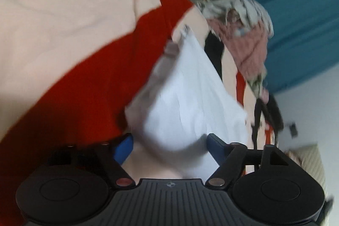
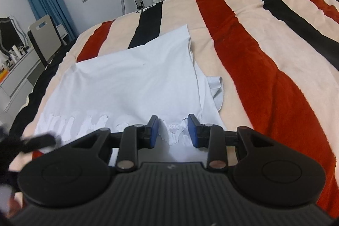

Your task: Fold clothes

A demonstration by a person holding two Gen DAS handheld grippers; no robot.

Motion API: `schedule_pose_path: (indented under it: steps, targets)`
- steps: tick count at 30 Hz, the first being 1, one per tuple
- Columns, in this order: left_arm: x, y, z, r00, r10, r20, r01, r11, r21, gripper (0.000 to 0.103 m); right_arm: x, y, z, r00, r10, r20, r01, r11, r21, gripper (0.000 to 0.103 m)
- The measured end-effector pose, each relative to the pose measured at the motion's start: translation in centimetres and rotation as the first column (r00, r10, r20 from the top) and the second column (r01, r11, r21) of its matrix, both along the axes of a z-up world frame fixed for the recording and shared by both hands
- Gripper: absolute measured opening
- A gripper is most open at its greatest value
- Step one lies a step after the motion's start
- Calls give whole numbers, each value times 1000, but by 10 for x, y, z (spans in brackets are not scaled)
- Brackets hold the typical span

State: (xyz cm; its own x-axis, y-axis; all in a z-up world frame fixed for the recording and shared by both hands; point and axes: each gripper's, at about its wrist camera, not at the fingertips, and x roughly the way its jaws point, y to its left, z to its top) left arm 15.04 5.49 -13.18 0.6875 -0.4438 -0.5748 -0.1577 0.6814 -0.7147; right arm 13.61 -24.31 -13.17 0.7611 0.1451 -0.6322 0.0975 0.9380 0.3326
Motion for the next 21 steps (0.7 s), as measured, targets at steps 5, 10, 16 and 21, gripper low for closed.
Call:
schedule_pose_path:
  steps: [5,10,16,21]
  targets:
    - [0,2,2,999,13,39,-13,1000,6,35,-4,-8,4,999,-51,3,50,995,82,35]
    - [-8,4,7,997,13,74,-11,1000,-20,25,-24,-41,9,989,-145,-3,131,885,446,93]
    - [-8,2,6,997,17,78,-13,999,-47,24,-34,-45,-24,992,-11,-127,111,560,821,92]
    - [-6,3,6,995,23,95,-17,998,-57,23,-19,-24,-49,983,69,-172,115,497,860,92]
